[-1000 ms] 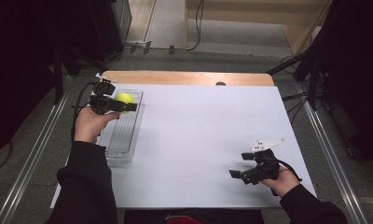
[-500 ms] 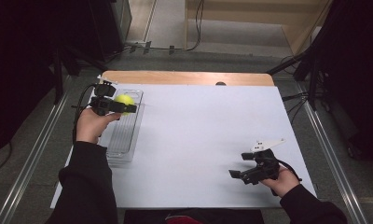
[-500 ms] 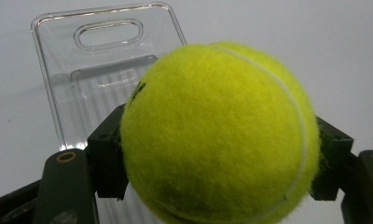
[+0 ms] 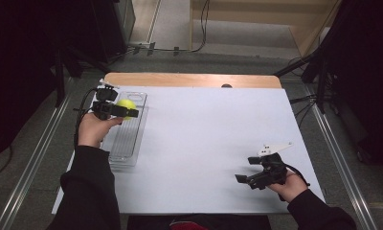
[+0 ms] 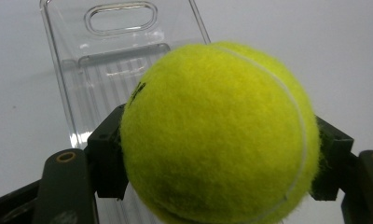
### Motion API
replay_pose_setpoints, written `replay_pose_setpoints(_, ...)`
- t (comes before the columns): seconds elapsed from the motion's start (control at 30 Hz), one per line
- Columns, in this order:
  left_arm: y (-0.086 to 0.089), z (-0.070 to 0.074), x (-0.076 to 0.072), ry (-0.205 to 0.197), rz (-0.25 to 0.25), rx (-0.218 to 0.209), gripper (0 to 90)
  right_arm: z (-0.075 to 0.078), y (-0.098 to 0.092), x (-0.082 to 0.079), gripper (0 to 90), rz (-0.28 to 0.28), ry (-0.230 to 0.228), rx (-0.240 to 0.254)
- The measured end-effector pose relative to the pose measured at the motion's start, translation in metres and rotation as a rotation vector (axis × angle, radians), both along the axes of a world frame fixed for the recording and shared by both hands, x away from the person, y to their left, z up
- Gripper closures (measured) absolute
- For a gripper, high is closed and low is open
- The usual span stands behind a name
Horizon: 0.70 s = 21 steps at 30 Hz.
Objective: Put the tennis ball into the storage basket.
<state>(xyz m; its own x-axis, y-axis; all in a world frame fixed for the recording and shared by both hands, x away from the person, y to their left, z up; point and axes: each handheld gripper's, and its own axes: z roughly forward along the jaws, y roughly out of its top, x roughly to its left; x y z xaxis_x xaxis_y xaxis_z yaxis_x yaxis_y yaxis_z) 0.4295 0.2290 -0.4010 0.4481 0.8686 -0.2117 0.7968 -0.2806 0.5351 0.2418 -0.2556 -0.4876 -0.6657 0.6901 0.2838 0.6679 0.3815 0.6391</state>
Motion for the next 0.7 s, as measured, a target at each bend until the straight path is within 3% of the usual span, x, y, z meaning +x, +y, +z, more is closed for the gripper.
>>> replay_pose_setpoints(0.7,0.0,-0.015,0.005,0.005,0.029,0.038,26.4,0.0,0.0,0.0,6.0,0.0,0.001,0.001)
